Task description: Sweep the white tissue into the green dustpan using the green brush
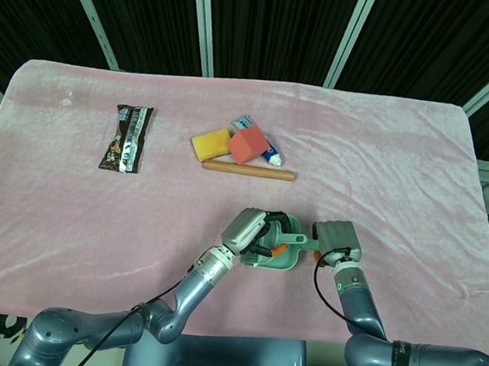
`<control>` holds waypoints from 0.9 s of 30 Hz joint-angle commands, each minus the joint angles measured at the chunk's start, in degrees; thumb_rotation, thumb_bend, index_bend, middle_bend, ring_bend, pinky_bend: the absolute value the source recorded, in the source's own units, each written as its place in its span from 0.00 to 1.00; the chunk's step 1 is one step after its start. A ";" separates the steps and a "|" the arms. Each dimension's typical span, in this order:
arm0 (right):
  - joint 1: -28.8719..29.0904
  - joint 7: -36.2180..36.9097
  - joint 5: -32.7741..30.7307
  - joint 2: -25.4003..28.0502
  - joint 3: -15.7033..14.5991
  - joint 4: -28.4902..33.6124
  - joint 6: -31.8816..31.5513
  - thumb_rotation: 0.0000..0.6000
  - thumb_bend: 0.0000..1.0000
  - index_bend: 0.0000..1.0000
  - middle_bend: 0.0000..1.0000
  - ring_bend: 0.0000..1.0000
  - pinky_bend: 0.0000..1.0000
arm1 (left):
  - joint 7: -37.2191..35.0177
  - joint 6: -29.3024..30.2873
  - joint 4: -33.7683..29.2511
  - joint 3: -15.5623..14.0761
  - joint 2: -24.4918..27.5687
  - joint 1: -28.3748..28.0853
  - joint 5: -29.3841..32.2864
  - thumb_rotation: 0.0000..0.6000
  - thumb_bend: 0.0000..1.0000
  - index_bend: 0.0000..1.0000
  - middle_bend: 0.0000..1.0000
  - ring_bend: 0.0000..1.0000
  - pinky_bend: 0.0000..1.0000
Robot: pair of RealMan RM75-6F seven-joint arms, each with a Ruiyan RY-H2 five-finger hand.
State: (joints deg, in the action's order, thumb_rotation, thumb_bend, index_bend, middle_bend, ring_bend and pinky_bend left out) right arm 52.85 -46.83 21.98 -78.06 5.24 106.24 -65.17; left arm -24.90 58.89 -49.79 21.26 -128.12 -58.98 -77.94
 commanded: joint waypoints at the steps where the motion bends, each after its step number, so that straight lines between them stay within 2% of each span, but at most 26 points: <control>1: 0.00 0.01 0.05 -0.08 -0.08 0.17 -0.07 1.00 0.51 0.73 0.73 0.74 0.81 | -0.56 0.68 1.15 1.19 -1.09 -1.62 -0.65 1.00 0.40 0.61 0.63 0.92 1.00; 4: 0.01 0.03 0.04 -0.33 -0.17 0.35 -0.19 1.00 0.51 0.73 0.73 0.74 0.81 | -0.87 1.13 2.09 2.13 -1.88 -2.93 -0.93 1.00 0.40 0.61 0.63 0.92 1.00; 13: 0.15 0.21 -0.31 -0.51 0.03 0.67 -0.38 1.00 0.51 0.73 0.73 0.74 0.81 | -1.45 2.18 2.17 1.66 -1.77 -3.62 -0.82 1.00 0.40 0.61 0.63 0.92 1.00; 18: 0.37 -0.01 -0.70 -0.38 0.23 0.61 -0.63 1.00 0.51 0.73 0.73 0.74 0.81 | -1.28 3.45 1.69 1.59 -0.44 -3.15 -1.51 1.00 0.40 0.61 0.63 0.92 1.00; 27: 0.47 -0.22 -1.35 -0.50 0.09 0.25 -0.76 1.00 0.51 0.73 0.73 0.74 0.81 | -0.85 5.31 -1.05 3.36 2.43 -3.77 -2.09 1.00 0.40 0.61 0.63 0.92 1.00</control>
State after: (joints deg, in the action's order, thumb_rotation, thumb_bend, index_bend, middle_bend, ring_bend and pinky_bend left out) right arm 53.33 -47.06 20.64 -78.56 5.33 106.50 -65.93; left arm -25.77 63.95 -50.56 24.47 -125.88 -62.74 -79.94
